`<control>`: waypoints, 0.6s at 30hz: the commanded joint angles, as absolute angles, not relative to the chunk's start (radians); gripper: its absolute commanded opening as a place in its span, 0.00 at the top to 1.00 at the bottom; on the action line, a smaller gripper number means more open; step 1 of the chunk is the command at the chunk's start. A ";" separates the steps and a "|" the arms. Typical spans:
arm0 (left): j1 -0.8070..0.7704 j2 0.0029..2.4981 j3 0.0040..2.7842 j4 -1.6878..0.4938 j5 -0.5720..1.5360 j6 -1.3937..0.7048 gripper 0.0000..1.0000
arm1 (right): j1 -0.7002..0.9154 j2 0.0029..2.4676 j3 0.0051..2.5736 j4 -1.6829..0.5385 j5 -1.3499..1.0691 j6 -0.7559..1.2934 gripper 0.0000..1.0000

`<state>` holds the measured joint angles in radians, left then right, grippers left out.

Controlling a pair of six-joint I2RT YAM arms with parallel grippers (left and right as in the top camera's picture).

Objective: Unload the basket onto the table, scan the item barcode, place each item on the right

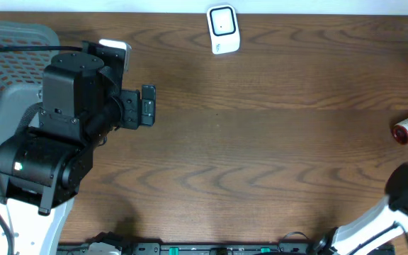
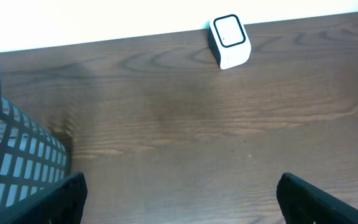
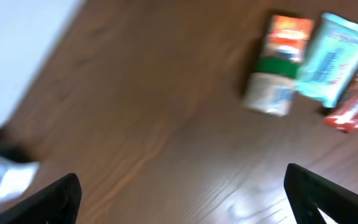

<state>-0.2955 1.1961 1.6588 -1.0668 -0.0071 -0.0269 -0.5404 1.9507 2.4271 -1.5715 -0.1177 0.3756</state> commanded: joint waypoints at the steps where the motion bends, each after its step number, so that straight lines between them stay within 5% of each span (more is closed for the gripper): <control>1: -0.291 1.195 1.655 -1.067 -0.020 -0.031 0.02 | -0.454 1.836 2.442 -1.611 -0.175 0.354 0.01; 18: -0.291 1.195 1.655 -1.067 -0.020 -0.031 0.02 | -0.277 1.650 2.442 -1.698 -0.159 0.354 0.01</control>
<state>-0.2955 1.1961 1.6588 -1.0668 -0.0067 -0.0265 -0.2802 1.6604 2.4355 -1.6947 -0.1638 0.3698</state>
